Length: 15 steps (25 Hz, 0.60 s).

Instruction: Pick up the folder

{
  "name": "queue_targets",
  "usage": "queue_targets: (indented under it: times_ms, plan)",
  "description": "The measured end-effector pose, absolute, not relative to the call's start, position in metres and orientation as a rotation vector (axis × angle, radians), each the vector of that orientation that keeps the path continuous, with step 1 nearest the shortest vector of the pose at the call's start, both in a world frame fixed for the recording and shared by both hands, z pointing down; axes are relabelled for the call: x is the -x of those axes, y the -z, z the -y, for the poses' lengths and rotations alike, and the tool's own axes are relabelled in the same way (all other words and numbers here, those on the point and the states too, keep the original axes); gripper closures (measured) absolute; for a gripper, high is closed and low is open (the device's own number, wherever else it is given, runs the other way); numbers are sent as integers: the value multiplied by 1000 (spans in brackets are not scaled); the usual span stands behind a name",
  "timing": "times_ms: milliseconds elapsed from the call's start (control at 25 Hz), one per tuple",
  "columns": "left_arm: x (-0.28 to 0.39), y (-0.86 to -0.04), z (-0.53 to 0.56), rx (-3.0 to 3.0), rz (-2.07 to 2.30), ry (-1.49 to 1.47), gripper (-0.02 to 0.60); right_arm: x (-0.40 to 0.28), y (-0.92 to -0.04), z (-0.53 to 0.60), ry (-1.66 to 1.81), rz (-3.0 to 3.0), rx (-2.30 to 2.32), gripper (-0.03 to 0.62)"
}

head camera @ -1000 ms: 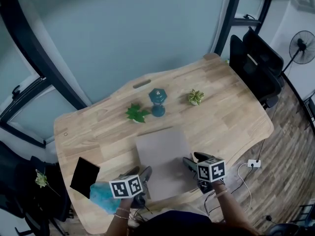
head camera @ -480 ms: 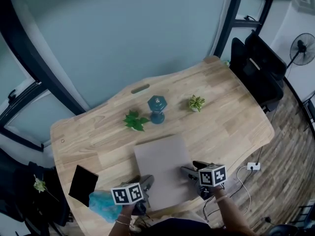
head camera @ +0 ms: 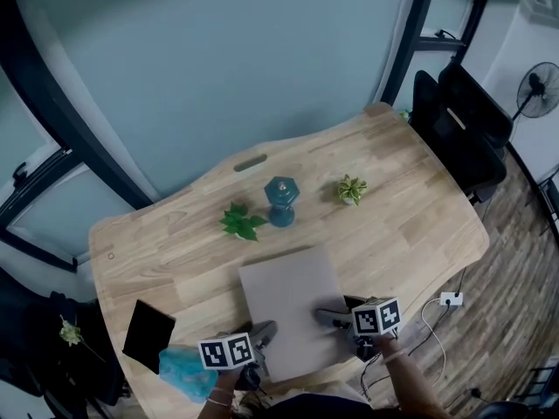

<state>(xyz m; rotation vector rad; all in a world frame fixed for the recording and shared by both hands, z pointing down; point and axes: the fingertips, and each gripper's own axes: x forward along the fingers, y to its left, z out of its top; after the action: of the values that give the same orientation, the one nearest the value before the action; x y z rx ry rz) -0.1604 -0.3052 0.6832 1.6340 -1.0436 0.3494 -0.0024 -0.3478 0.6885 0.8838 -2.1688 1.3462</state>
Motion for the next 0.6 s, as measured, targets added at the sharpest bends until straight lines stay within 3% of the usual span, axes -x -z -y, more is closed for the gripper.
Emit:
queue_targets:
  times_ms: [600]
  plan:
    - [149,-696,303,-1598,953,-346,250,2,-695,349,-1348,2164,-889,200]
